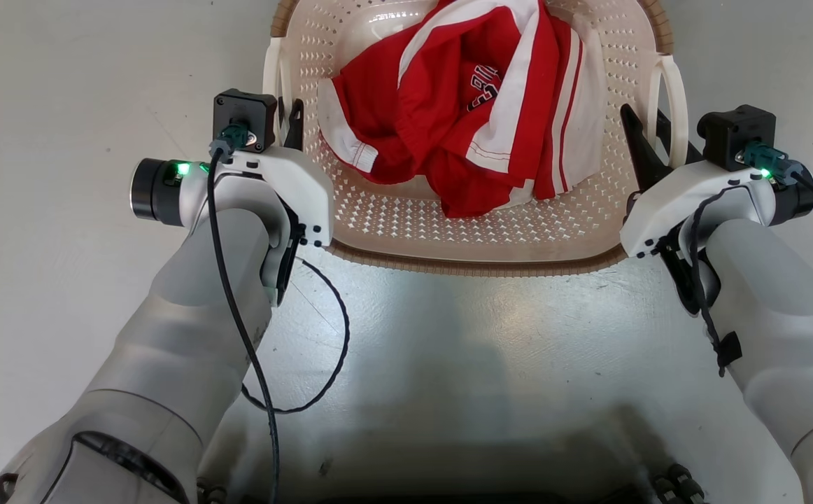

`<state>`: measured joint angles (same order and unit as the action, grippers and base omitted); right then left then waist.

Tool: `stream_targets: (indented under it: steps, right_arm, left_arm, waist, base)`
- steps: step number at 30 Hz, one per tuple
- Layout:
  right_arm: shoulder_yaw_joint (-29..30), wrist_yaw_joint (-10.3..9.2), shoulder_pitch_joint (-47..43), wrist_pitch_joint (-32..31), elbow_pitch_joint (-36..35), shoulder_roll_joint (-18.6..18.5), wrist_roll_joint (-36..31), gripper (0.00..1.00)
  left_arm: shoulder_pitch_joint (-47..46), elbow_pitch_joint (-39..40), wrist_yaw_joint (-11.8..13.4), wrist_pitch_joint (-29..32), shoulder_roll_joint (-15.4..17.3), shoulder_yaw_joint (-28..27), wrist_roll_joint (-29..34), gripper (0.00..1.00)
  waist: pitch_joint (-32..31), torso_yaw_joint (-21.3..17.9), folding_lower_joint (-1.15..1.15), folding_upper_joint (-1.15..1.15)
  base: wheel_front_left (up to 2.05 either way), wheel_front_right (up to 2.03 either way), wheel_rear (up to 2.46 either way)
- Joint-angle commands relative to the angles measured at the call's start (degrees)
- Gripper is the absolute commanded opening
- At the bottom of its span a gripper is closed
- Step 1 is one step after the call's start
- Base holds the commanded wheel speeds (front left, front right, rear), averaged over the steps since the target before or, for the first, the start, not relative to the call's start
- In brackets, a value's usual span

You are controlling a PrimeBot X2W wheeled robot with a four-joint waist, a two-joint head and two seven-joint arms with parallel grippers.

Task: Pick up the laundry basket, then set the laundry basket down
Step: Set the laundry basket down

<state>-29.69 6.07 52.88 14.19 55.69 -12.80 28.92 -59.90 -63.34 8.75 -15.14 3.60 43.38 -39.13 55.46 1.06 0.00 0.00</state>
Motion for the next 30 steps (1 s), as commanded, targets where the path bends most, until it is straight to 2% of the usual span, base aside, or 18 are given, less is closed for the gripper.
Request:
stream_targets:
  steps: [1, 12, 30]
  right_arm:
    - [-1.7, 1.42, -3.9, 0.8, -1.2, 1.6, -2.2, 0.0]
    - [-1.1, 1.42, -3.6, 0.8, -0.7, 1.9, -2.6, 0.0]
    - [-1.1, 1.42, -3.4, 0.8, 0.1, 1.8, -2.6, 0.0]
  left_arm:
    - [0.5, -1.0, -0.3, 0.1, 1.3, -0.6, 1.0, 0.0]
    - [0.2, -4.3, -1.5, 0.1, 0.2, -1.0, 1.2, 0.0]
    - [0.3, -5.3, -2.0, 0.1, -0.5, -1.7, 1.3, 0.0]
  waist:
    - [-0.1, 0.0, 0.0, 0.0]
    - [-0.4, 0.3, 0.0, 0.0]
    - [-0.7, 0.8, 0.0, 0.0]
  base:
    - [0.0, 0.0, 0.0]
    - [0.0, 0.0, 0.0]
    - [0.0, 0.0, 0.0]
